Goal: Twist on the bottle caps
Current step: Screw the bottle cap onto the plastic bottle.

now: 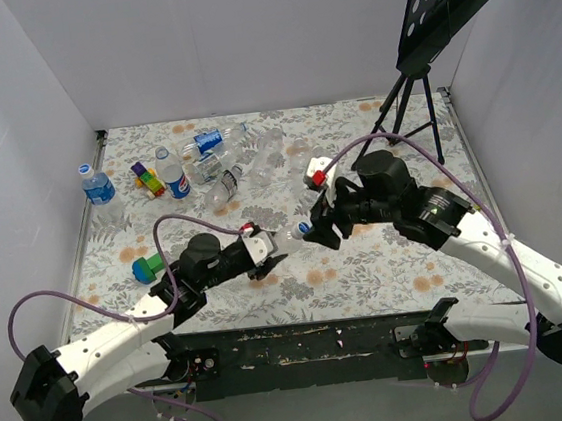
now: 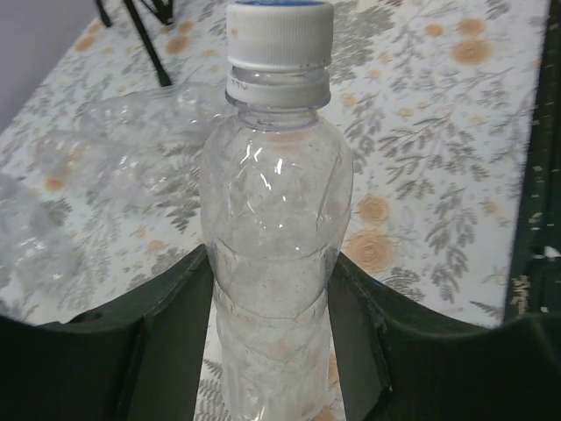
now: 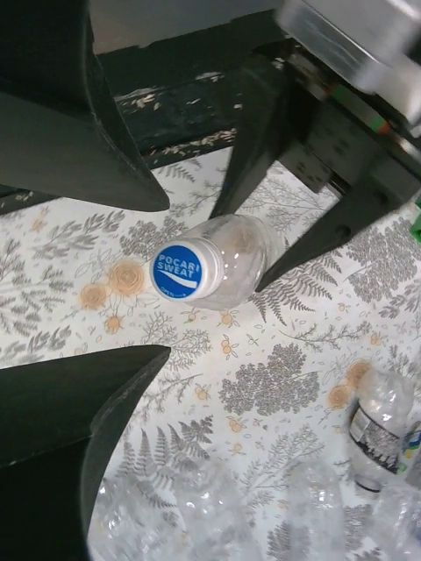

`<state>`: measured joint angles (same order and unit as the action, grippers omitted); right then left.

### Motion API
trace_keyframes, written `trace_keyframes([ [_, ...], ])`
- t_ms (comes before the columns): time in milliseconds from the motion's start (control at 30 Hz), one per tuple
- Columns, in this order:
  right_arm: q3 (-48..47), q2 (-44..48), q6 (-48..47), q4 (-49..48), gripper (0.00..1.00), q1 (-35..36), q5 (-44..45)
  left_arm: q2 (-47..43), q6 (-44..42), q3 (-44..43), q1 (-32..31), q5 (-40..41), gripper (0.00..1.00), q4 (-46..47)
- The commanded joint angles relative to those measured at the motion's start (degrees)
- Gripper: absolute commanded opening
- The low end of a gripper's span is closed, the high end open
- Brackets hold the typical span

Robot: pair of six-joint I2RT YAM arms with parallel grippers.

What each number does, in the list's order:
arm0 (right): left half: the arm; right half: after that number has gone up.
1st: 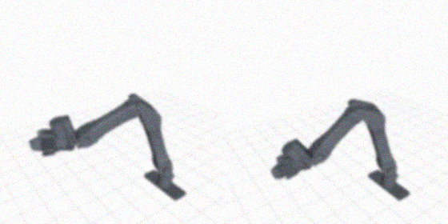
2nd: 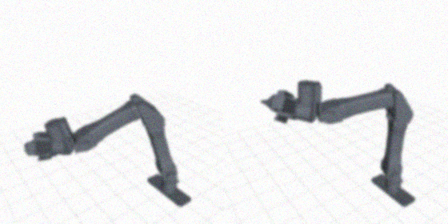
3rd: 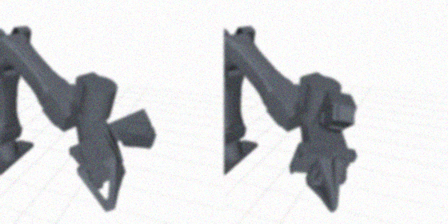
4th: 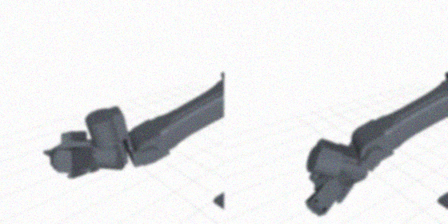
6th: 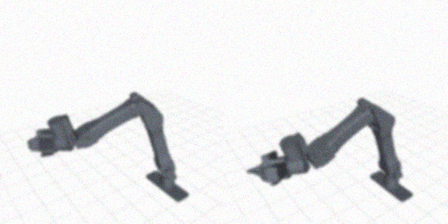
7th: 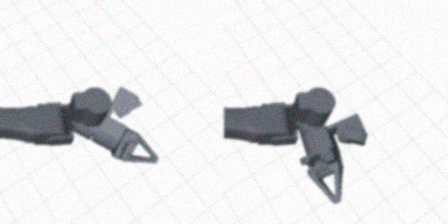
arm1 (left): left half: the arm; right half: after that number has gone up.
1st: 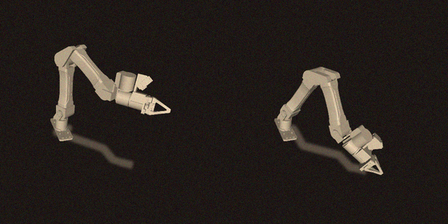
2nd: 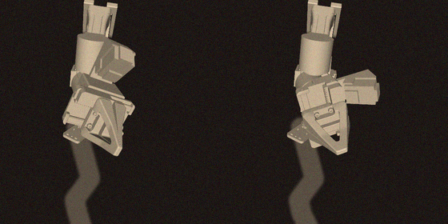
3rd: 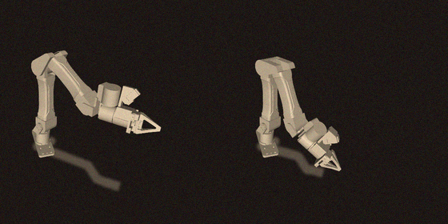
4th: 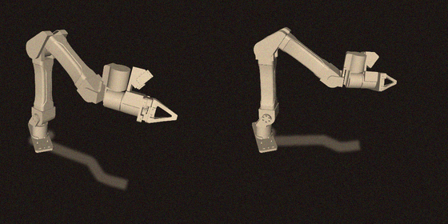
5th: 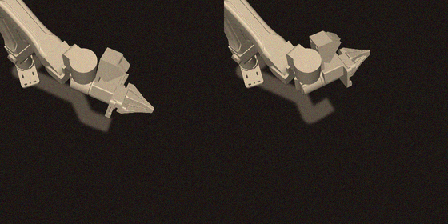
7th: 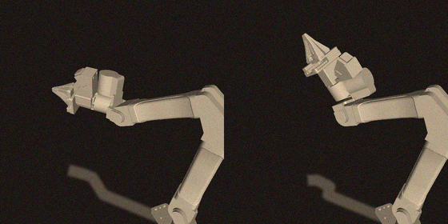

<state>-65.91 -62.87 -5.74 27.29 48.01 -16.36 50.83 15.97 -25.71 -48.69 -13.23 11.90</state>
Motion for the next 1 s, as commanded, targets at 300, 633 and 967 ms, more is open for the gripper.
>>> trace_keyframes([
  [300, -6.0, 1.0, -29.9, 13.1, 0.68, 0.2, -18.4, 4.7, 8.6, -4.5, 5.9, -34.0, 0.46, -2.1],
  [633, -9.1, -2.3, -33.3, 18.5, 0.61, 0.2, -24.3, 4.6, 8.9, -4.5, 6.0, -34.1, 0.46, -1.8],
  [967, -8.3, -3.1, -33.6, 19.9, 0.57, 0.2, -24.3, 4.5, 9.7, -4.3, 6.2, -34.0, 0.46, -0.7],
])
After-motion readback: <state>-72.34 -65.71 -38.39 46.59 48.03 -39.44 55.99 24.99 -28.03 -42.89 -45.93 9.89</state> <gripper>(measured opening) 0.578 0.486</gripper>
